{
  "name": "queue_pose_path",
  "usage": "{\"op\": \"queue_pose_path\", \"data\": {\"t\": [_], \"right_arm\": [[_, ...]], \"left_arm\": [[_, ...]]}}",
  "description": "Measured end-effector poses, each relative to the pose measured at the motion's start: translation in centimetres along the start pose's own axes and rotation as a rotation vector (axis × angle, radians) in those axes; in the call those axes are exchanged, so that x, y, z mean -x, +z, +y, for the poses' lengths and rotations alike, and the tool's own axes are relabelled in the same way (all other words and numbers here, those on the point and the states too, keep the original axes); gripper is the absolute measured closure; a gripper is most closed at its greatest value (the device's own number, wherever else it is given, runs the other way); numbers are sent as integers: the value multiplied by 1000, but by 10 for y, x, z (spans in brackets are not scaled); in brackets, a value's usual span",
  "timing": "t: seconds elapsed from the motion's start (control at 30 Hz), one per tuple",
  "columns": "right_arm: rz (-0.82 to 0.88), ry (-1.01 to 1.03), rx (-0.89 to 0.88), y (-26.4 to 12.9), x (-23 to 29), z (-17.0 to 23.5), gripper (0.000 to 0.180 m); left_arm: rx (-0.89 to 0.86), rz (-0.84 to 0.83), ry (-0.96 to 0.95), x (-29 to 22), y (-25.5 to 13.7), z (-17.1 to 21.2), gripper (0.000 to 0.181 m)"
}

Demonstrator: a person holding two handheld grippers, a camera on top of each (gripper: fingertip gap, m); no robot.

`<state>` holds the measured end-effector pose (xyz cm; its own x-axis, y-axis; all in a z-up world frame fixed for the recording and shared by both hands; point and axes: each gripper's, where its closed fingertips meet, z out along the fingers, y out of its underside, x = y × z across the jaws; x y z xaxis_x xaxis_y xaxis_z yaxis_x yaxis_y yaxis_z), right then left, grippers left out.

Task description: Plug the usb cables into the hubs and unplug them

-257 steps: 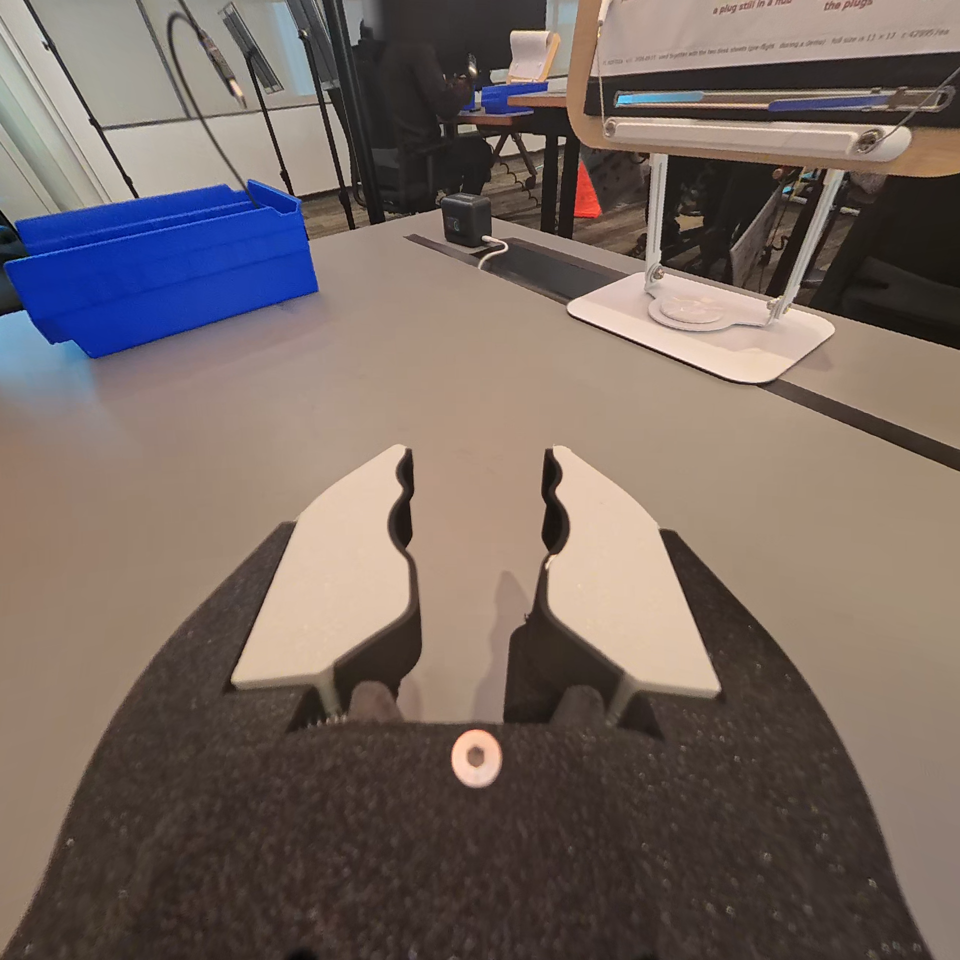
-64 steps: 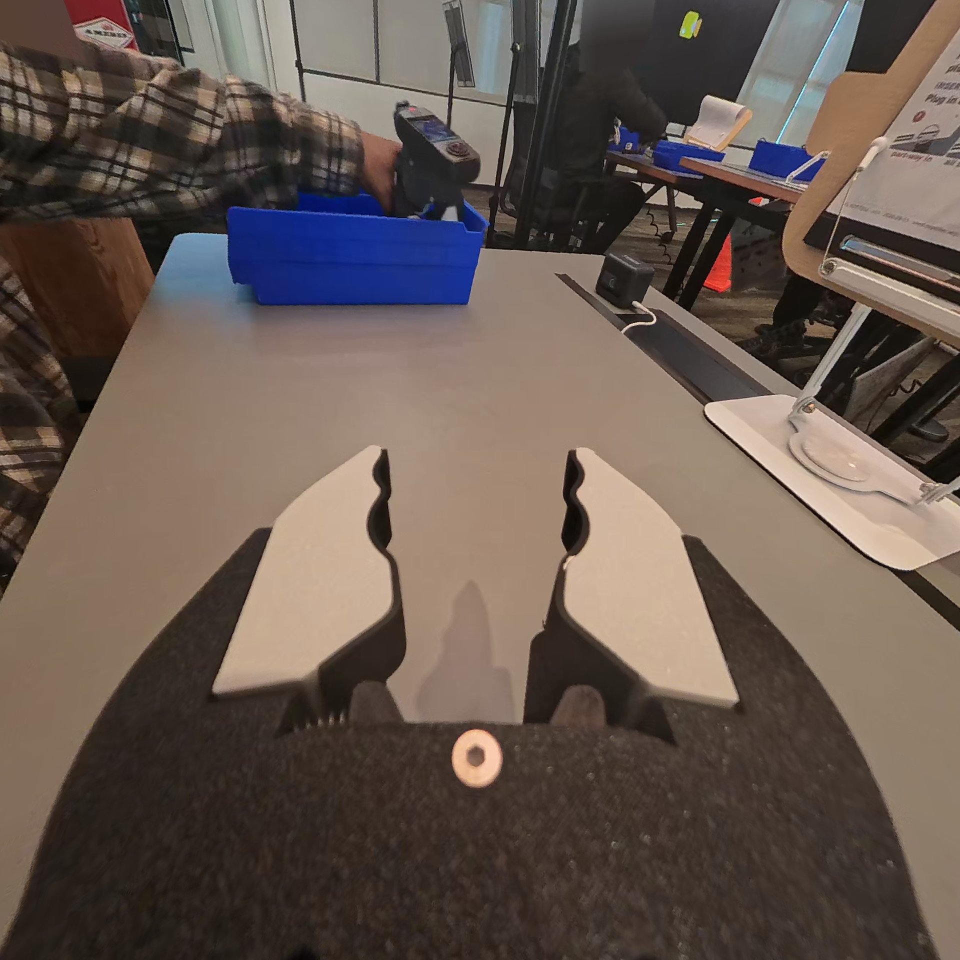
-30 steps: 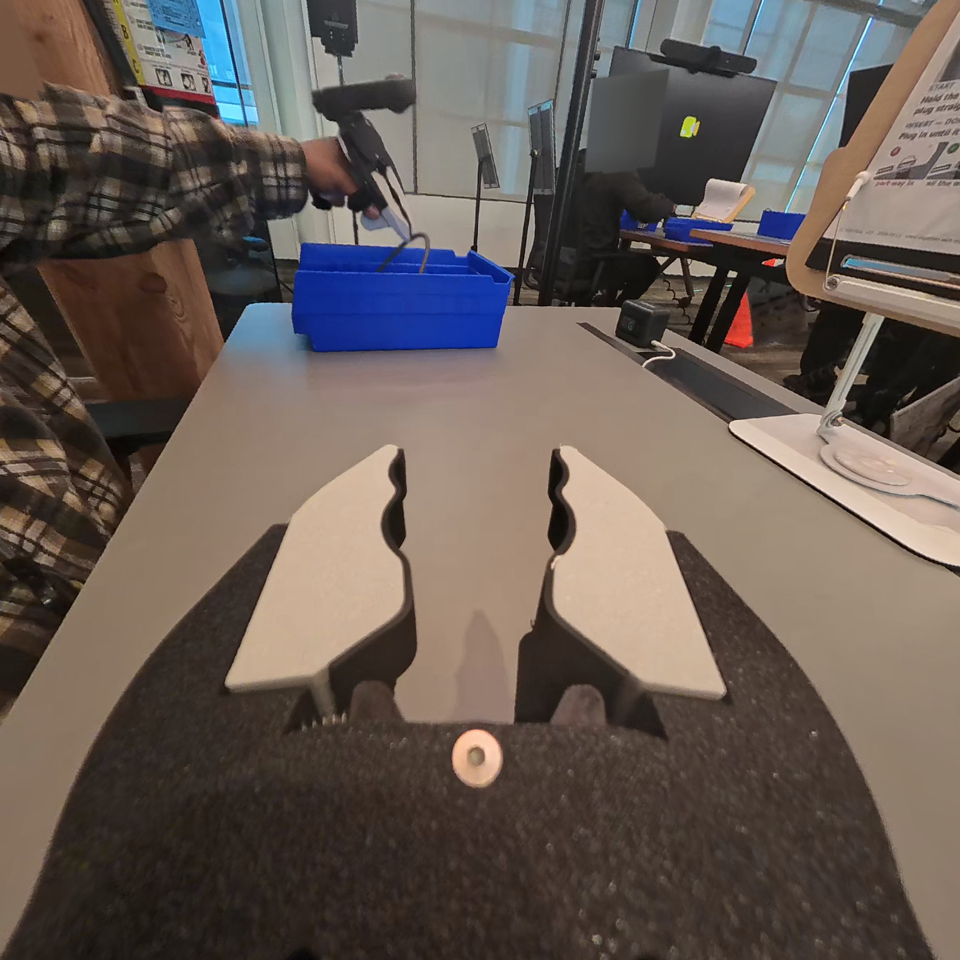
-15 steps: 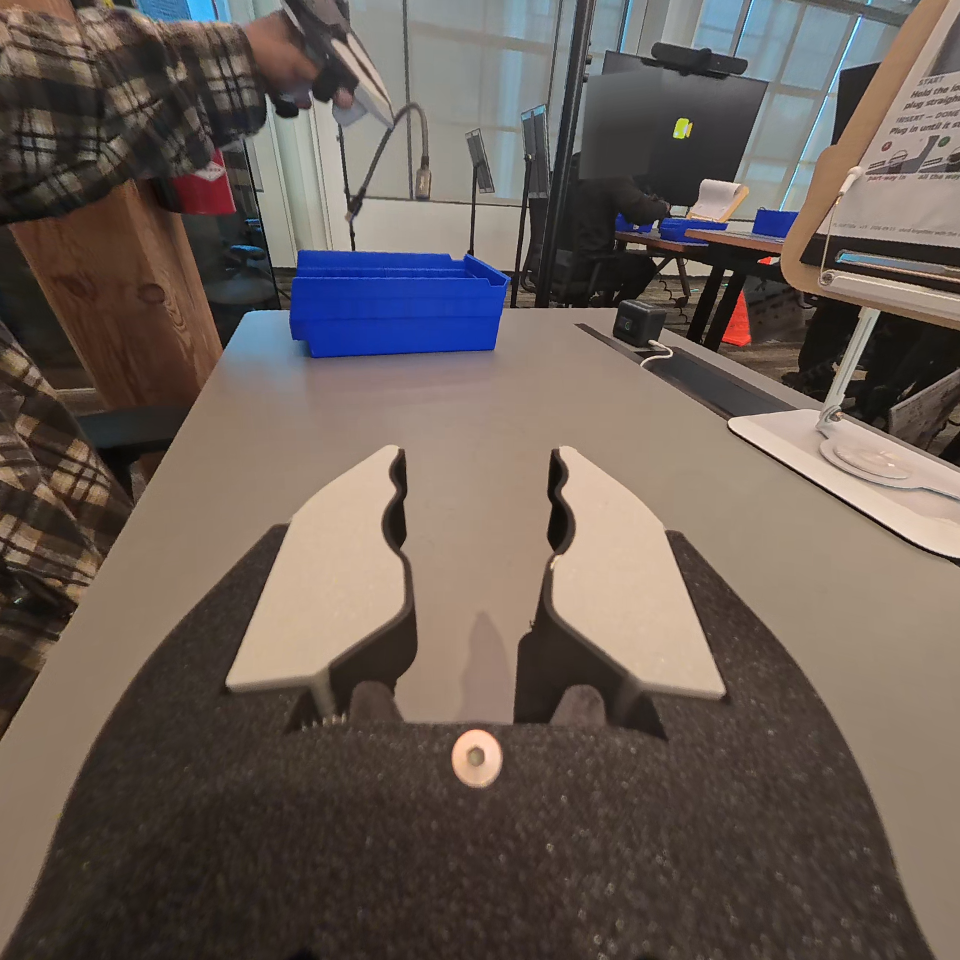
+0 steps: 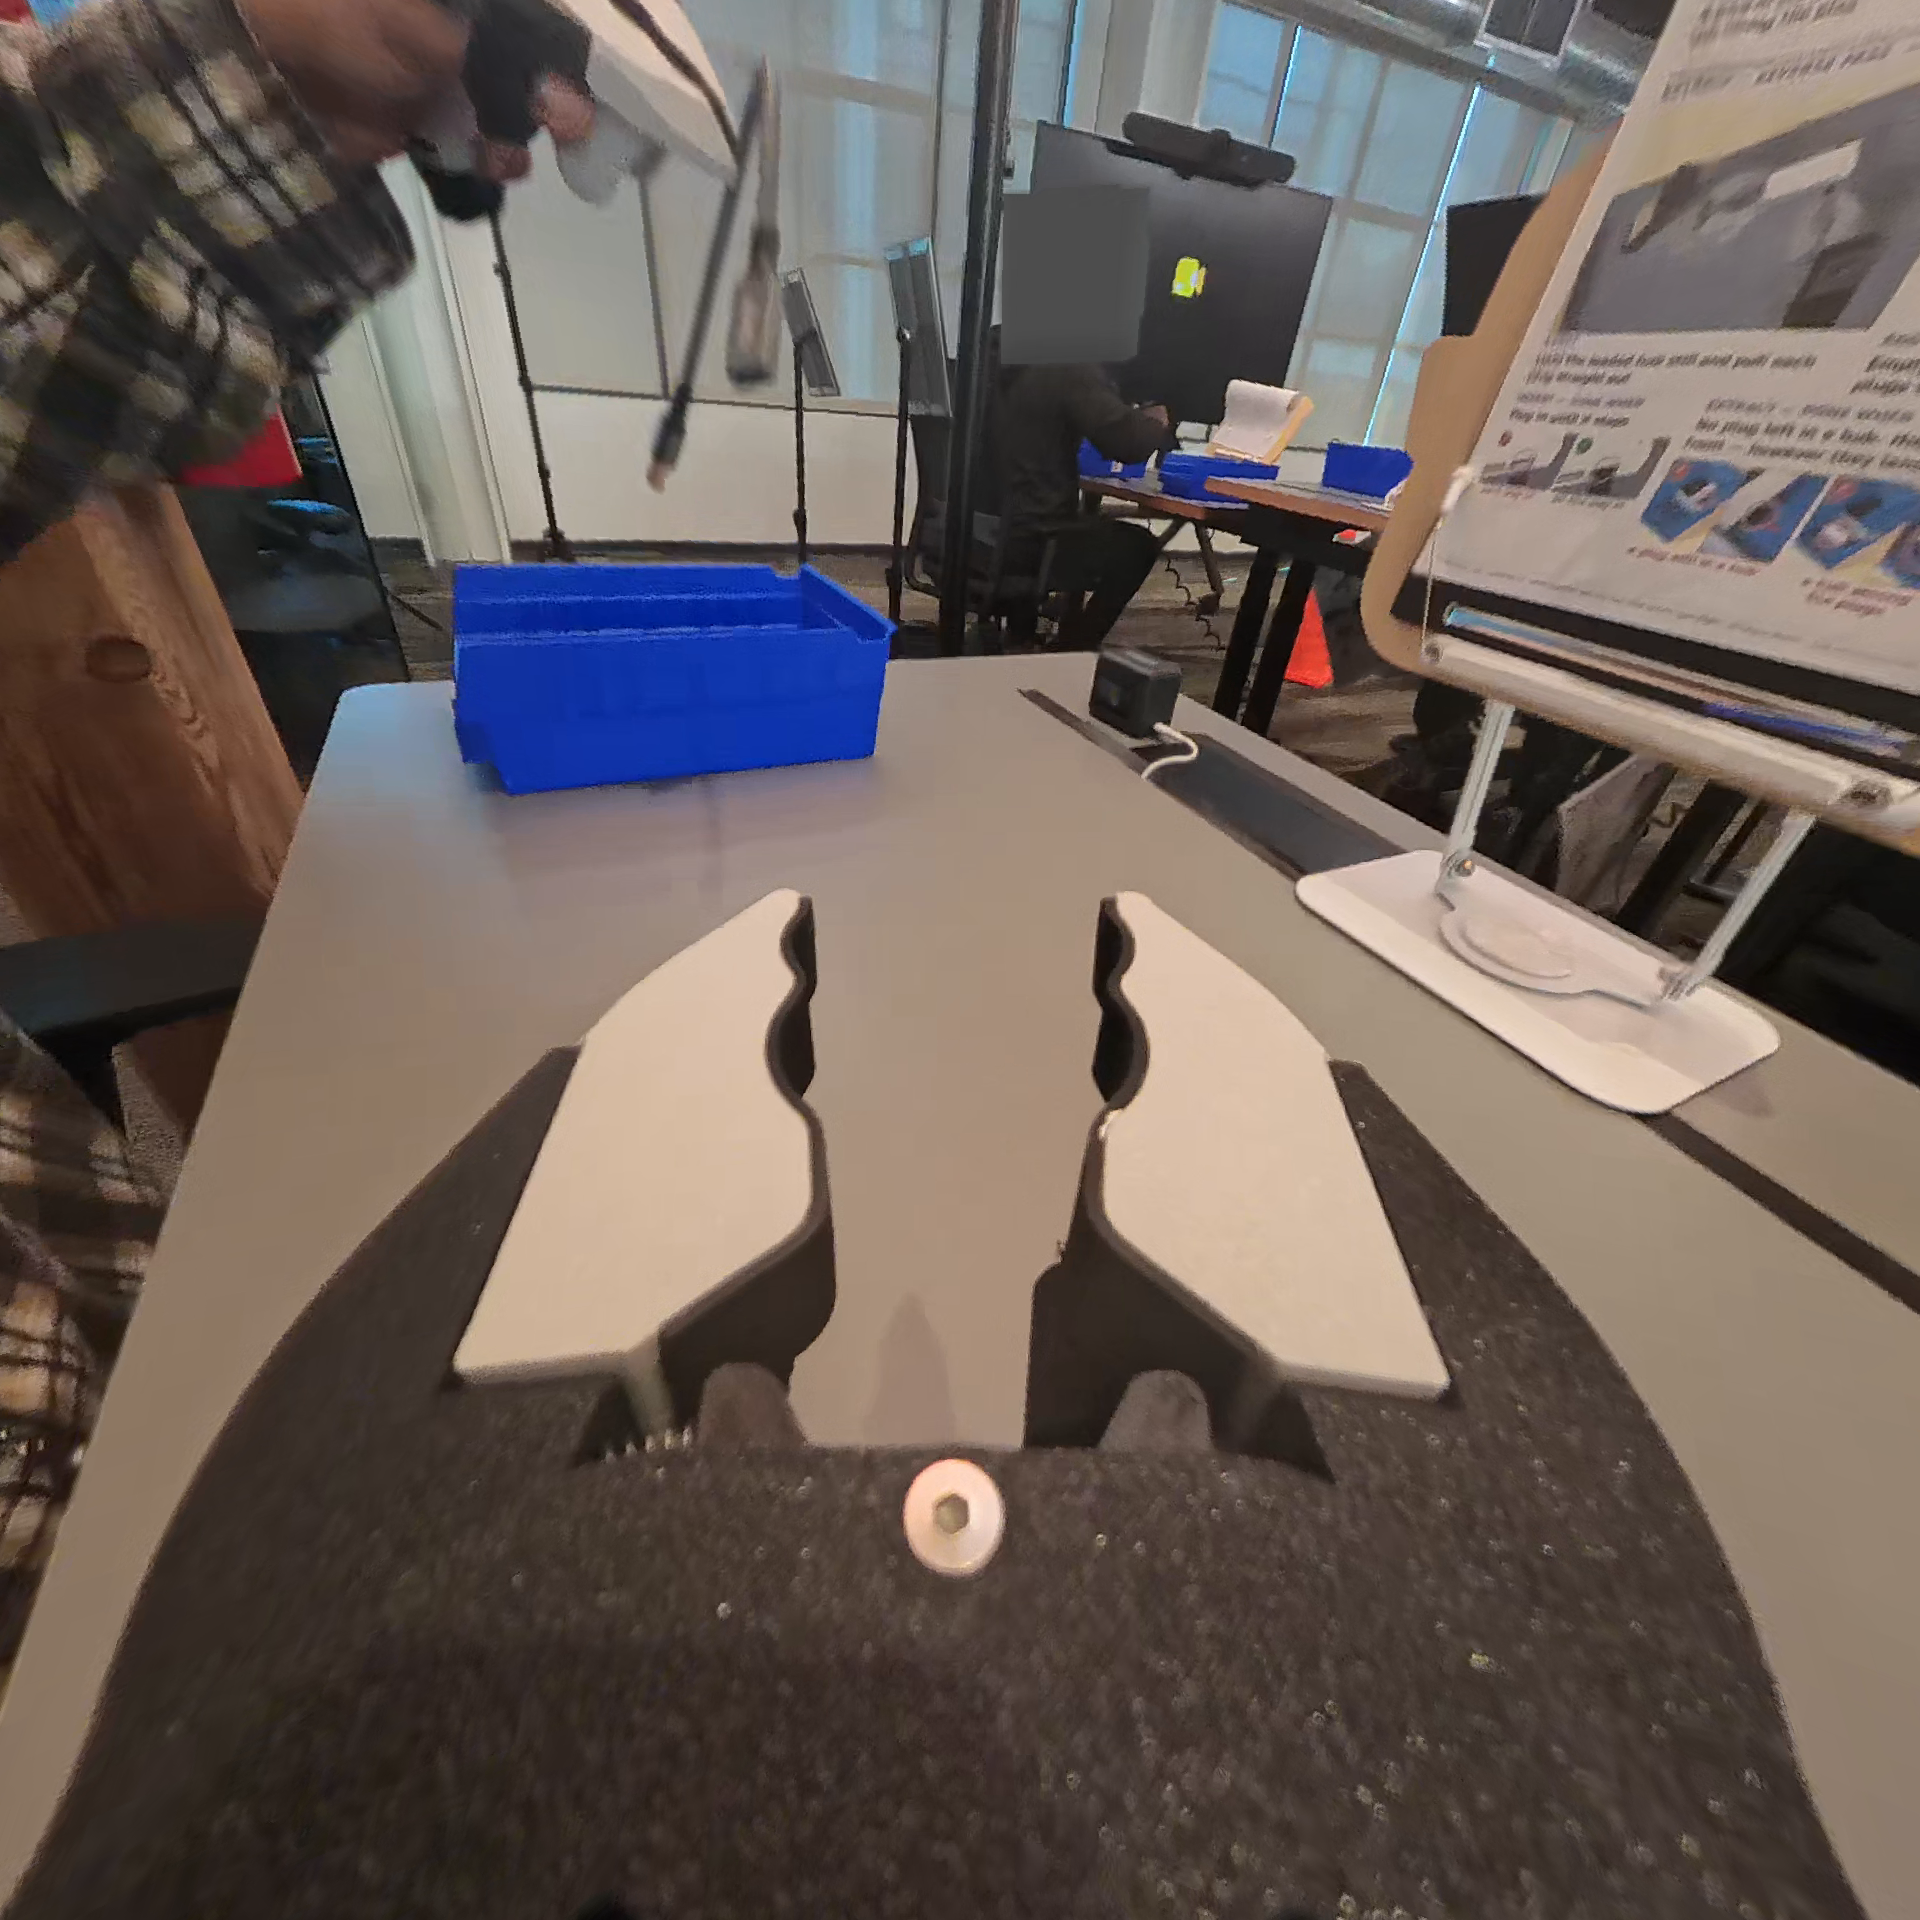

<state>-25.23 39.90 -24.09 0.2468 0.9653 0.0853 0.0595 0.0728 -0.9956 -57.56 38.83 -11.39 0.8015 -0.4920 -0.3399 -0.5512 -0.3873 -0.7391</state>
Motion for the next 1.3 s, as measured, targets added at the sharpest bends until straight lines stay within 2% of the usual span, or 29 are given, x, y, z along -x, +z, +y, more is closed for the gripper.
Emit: {"op": "queue_pose_path", "data": {"t": [0.1,0.3,0.43,0.63,0.73,0.87,0.97,1.0,1.07,1.1,1.2,1.3], "right_arm": [[18,-22,20,3,3,-25,128],[-76,-38,143,29,23,-56,120],[-115,-113,243,54,29,-59,121],[-169,-127,429,83,32,-29,125],[-181,-59,499,89,31,-14,137],[-234,63,584,89,33,0,176],[-251,93,579,82,29,-3,177],[-241,96,575,79,25,-5,177],[-206,65,565,67,15,-14,178],[-192,52,560,58,9,-20,178],[-132,-12,586,19,-13,-42,178],[-49,-100,690,-44,-43,-59,178]], "left_arm": [[-40,78,28,-44,40,-14,176],[-70,237,46,-124,110,-19,176],[-92,317,55,-164,130,-20,176],[-107,379,74,-195,133,-17,176],[-119,390,77,-200,130,-15,176],[-152,415,81,-208,126,-16,176],[-270,419,118,-211,118,-24,176],[-295,405,110,-209,118,-25,169],[-325,367,76,-202,124,-25,125],[-339,366,58,-200,128,-23,113],[-405,409,-26,-195,141,-16,97],[-507,412,-75,-184,153,-9,98]]}}
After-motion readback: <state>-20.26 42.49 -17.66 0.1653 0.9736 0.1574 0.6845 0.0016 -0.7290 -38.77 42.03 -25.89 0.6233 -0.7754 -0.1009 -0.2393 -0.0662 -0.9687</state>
